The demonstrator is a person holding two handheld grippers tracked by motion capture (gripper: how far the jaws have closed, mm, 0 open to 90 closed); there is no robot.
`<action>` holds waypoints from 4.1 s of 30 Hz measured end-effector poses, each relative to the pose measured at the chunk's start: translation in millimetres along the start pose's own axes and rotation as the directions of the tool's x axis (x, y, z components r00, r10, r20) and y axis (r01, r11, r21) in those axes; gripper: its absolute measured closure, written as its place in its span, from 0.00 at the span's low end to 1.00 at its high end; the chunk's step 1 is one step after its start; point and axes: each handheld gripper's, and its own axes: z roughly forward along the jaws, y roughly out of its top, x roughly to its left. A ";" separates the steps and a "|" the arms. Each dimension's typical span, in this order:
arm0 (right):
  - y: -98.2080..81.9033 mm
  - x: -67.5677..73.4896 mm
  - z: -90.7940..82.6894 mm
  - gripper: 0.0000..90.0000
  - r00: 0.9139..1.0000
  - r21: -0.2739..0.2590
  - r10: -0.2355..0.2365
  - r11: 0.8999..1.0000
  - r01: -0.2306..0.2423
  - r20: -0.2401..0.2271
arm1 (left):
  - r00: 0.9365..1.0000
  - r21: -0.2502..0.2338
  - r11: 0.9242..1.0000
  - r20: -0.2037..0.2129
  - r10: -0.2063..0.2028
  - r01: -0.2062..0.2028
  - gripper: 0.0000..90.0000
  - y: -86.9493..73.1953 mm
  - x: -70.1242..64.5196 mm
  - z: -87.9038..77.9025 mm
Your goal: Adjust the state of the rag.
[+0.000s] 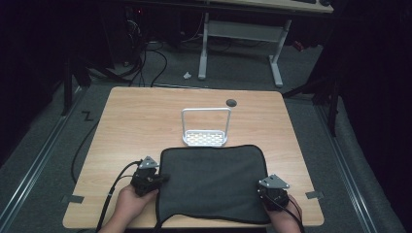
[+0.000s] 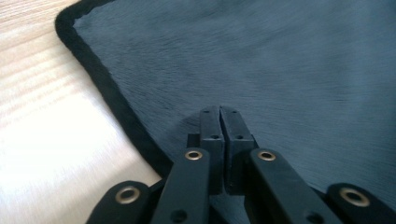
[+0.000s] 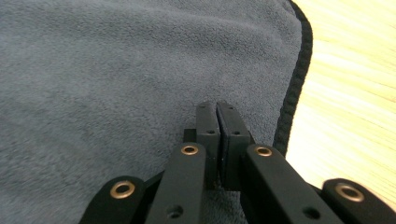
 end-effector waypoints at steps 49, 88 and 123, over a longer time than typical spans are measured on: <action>29.5 -7.6 19.9 0.70 0.998 -0.123 0.039 0.991 -0.044 -0.043 | 0.972 -0.150 0.979 -0.170 -0.161 0.136 0.53 33.7 65.1 19.5; 89.3 208.4 25.0 0.51 0.876 -0.187 -0.290 0.954 0.233 -0.386 | 0.976 -0.201 0.965 -0.104 -0.191 0.168 0.92 25.0 65.0 16.9; 96.2 242.4 5.2 0.92 0.832 -0.282 -0.376 0.919 0.276 -0.407 | 0.968 -0.220 0.950 -0.061 -0.241 0.223 0.92 24.9 70.8 13.4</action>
